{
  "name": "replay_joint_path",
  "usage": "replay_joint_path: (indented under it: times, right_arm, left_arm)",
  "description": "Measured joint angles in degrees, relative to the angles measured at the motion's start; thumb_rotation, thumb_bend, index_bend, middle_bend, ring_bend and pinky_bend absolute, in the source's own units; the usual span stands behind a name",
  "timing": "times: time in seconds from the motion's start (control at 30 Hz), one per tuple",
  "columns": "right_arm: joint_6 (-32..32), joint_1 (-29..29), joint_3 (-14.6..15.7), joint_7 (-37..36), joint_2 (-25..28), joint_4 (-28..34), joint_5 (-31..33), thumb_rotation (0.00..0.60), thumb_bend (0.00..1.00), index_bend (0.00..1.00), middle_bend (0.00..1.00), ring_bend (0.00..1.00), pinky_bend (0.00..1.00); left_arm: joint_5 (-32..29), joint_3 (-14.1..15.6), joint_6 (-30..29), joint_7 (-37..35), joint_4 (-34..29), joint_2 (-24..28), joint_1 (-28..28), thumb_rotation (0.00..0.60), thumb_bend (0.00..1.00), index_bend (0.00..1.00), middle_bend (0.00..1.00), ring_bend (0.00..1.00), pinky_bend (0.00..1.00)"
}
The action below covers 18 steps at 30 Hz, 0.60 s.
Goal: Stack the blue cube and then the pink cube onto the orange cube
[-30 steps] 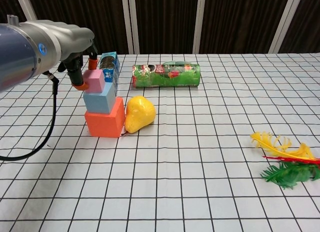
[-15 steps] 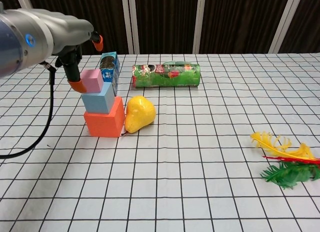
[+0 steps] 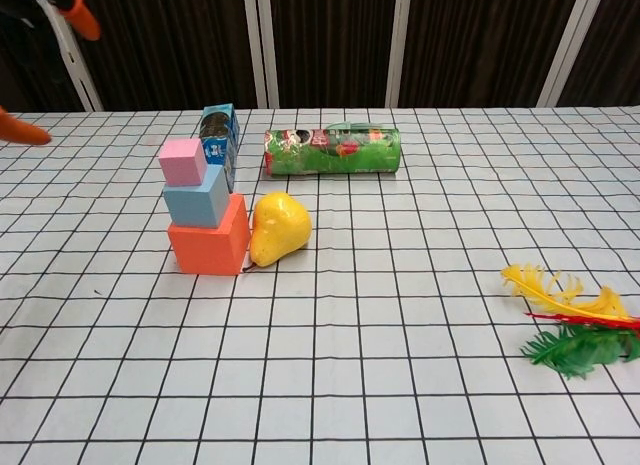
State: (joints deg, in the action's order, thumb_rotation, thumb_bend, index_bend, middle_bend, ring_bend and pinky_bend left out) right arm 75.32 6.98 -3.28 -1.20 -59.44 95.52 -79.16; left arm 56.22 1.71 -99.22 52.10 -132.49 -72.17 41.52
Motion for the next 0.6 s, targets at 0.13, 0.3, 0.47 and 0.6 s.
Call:
replay_joint_path:
  times: [0.13, 0.3, 0.47, 0.6]
  right_arm:
    - [0.9, -0.2, -0.1, 1.2, -0.4, 0.2, -0.2, 0.600, 0.17, 0.04, 0.08, 0.11, 0.08]
    - [1.8, -0.4, -0.4, 2.7, -1.2, 0.0, 0.0, 0.600, 0.17, 0.04, 0.08, 0.11, 0.08]
    - [2.2, -0.4, -0.5, 3.6, -1.5, -0.1, -0.1, 0.600, 0.17, 0.04, 0.08, 0.11, 0.08]
    - [2.6, -0.5, -0.6, 4.0, -1.7, -0.1, 0.1, 0.600, 0.17, 0.04, 0.08, 0.11, 0.08]
  left_arm:
    - [10.4, 7.6, 2.7, -18.9, 8.6, 4.8, -6.7, 0.600, 0.22, 0.16, 0.16, 0.11, 0.20]
    - [16.2, 11.7, 5.1, -37.1, 25.6, 6.4, -13.7, 0.600, 0.22, 0.14, 0.13, 0.08, 0.18]
    - [21.0, 12.6, 7.0, -46.5, 40.5, 5.4, -21.0, 0.600, 0.22, 0.13, 0.12, 0.08, 0.18]
    - [25.0, 11.7, 6.4, -49.0, 43.9, 4.4, -24.6, 0.600, 0.22, 0.13, 0.12, 0.08, 0.17]
